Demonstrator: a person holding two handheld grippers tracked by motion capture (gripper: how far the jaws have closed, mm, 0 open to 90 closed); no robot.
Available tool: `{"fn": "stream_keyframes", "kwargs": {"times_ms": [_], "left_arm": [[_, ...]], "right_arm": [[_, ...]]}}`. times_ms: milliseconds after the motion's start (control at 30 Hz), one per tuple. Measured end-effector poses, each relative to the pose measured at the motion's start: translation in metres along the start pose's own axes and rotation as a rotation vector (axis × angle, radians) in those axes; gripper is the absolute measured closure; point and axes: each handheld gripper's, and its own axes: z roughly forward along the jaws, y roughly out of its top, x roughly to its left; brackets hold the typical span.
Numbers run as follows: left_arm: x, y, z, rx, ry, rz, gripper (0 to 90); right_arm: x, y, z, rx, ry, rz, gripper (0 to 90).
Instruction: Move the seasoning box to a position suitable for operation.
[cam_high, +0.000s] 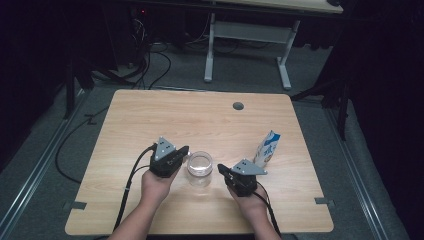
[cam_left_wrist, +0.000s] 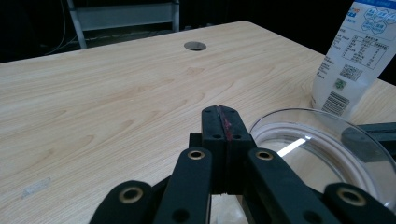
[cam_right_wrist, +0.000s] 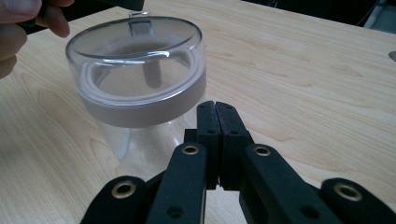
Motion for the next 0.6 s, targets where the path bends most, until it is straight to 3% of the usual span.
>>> {"fn": "stream_keyframes", "kwargs": {"times_ms": [600], "left_arm": [[0.0008,-0.001,0.0002,-0.005,-0.002,-0.01,90.0]], "right_arm": [[0.004,0.002,0.0,-0.004,0.006,-0.016,90.0]]}}
